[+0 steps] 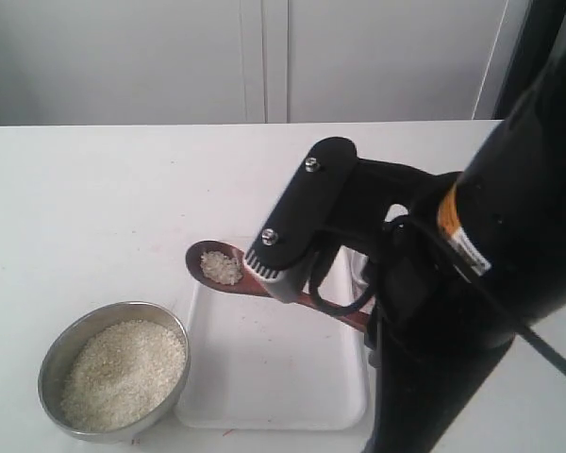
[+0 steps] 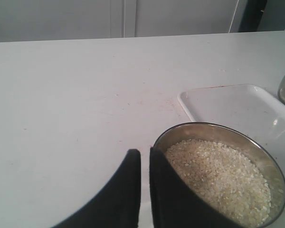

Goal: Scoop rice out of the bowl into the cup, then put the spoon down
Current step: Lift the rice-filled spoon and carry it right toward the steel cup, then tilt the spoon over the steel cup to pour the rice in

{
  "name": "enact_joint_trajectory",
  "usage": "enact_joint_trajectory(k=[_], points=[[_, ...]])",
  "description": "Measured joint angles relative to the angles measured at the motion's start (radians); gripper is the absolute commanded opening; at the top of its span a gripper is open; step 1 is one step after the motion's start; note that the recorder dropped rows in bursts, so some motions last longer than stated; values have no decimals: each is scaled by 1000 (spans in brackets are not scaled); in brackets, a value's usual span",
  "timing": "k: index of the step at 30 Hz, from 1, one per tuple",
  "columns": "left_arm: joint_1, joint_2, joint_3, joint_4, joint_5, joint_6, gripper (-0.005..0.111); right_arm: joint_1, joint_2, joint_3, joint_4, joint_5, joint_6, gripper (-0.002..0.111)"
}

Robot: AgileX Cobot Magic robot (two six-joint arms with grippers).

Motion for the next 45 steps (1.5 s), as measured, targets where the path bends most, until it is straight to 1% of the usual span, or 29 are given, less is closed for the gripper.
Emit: enact_joint_trajectory(k=[8,14,15,19,25,27,30,33,38,41,45], points=[[0,0,0,0,0,0,14,0,-34,75,0,1,131,0],[0,0,0,0,0,0,14,-16,-34,105,-16,1,173,0],[0,0,0,0,0,0,14,-27,-34,106,-20,1,175,0],[0,0,0,0,0,0,14,-124,-34,106,-48,1,177,0],[0,0,0,0,0,0,14,-305,-24,106,-67,-1,93,0],[0,0,0,0,0,0,14,-337,-15,106,-92,-1,70,0],[0,0,0,0,0,0,14,-365,16,106,-160,-1,59,0],[0,0,0,0,0,0,14,-366,60,106,-219,-15,59,0],[0,0,0,0,0,0,14,-366,161,106,-247,-74,59,0],[0,0,0,0,0,0,14,-400,237,106,-256,-137,65,0],[0,0,0,0,0,0,14,-443,249,106,-269,-184,72,0]])
